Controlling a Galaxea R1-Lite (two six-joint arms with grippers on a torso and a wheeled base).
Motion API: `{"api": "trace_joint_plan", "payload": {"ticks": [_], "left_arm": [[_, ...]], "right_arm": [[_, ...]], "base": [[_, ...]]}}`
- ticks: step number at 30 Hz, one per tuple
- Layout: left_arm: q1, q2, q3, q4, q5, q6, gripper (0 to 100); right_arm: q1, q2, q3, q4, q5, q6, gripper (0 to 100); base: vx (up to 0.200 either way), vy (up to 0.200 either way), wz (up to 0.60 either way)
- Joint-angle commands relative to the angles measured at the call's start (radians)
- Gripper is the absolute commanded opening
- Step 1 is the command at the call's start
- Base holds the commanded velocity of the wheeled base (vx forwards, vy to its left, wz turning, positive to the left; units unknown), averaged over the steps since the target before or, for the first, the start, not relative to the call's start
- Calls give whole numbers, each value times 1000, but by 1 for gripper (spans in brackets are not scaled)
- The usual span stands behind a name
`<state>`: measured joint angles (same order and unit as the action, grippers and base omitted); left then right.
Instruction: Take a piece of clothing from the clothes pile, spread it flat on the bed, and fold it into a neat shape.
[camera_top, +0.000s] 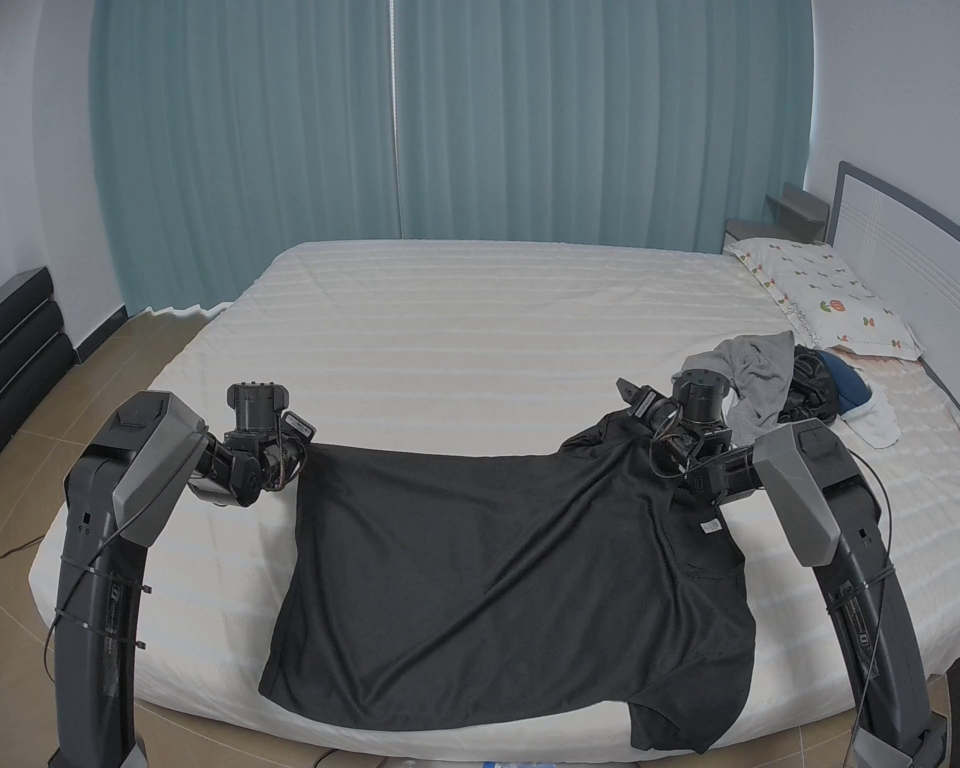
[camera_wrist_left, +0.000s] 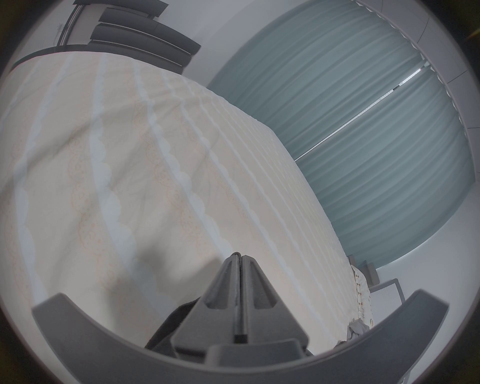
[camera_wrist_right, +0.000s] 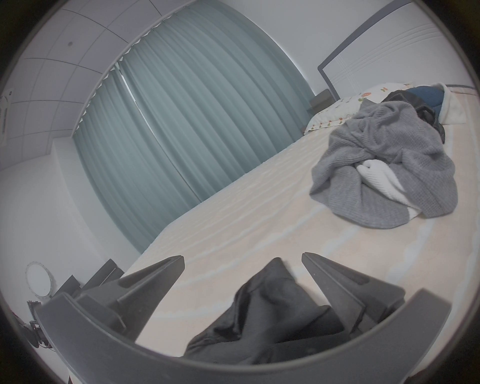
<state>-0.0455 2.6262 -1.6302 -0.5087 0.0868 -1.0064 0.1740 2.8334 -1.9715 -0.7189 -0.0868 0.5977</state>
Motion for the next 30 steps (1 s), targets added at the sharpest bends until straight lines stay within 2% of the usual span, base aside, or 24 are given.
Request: {"api": "trace_joint_plan", "payload": {"ticks": [1,3,4,6,7,9,23,30], "left_arm": [[6,-14,0,-8,1,0,0],[12,-20,1,-14,1,-1,0],[23,-37,9,-24,1,-1,0],[27,-48,15,-25,1,-3,0],[36,-69,26,-28,-1,-14,0],[46,-80,24,-30,-1,-21,0],[70,-75,23,-28,-10,-23,0],[69,-67,24,-28,-13,-21,0]], "right_arm": [[-36,-85,98,19,24,21,100],[-42,-103,118,26,39,25,100],[-56,-141,164,41,85,34,100],[-62,-158,187,47,104,40,100],[-74,-189,247,62,150,53,100],[-79,-203,304,67,187,53,100],[-130,-226,502,59,323,28,100],[-140,-284,628,42,421,-12,100]], "base": [[0,0,0],[0,0,0],[0,0,0],[0,0,0],[0,0,0],[0,0,0],[0,0,0],[0,0,0]]}}
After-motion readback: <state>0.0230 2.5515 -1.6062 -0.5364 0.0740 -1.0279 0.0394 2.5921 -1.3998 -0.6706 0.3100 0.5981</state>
